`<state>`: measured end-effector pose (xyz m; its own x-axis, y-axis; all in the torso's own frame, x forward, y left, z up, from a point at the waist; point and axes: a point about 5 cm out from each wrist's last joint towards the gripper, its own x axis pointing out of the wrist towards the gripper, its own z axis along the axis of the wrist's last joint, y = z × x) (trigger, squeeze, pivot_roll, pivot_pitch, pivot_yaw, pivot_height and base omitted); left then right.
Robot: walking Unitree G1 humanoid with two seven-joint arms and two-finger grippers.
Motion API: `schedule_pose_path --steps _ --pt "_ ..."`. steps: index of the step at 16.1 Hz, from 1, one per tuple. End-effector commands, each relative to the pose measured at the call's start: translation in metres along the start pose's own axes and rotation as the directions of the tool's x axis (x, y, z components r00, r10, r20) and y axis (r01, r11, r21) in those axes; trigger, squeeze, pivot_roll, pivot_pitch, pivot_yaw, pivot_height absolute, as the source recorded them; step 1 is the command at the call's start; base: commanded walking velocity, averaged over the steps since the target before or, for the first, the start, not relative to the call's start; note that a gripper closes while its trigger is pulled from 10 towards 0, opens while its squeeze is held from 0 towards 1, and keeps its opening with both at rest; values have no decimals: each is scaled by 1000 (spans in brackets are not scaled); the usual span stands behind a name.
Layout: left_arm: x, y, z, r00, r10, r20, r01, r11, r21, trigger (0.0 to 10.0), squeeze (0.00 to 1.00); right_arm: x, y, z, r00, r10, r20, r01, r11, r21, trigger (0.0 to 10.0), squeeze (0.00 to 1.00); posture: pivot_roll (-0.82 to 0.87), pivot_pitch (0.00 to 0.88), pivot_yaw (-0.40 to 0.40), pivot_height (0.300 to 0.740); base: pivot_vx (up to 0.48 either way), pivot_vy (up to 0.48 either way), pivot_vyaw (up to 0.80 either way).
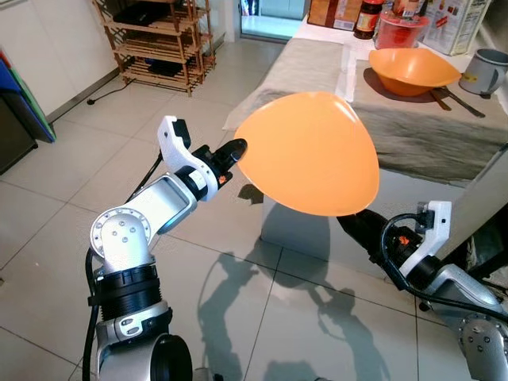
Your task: Setting the table
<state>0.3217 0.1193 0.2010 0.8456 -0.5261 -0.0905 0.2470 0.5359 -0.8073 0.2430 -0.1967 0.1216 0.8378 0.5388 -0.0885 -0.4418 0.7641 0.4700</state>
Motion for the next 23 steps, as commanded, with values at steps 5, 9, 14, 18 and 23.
schedule_pose_path --steps 5,9,14,18,23 --pt "0 -1 5 999 -7 36 7 1000 17 0 0 -6 1 10 998 36 59 -42 993 108 10000 0 -53 37 25 740 0 0 0" --pt "3 0 15 997 4 78 -5 1000 15 0 0 -12 -1 -1 1000 9 -27 -9 1000 27 10000 639 -54 36 25 740 0 0 0" --pt "6 4 16 996 16 82 -17 1000 6 0 0 -11 -2 4 1000 -7 -1 7 1000 0 10000 1000 -56 40 28 740 0 0 0" --pt "7 1 16 997 -1 79 2 1000 -5 0 0 -6 -4 7 999 -36 38 35 999 30 10000 1000 -55 41 27 740 0 0 0" --pt "3 -9 -2 998 -49 35 50 998 -25 0 0 4 -4 2 992 -83 100 62 977 203 10000 0 -50 44 25 740 0 0 0"
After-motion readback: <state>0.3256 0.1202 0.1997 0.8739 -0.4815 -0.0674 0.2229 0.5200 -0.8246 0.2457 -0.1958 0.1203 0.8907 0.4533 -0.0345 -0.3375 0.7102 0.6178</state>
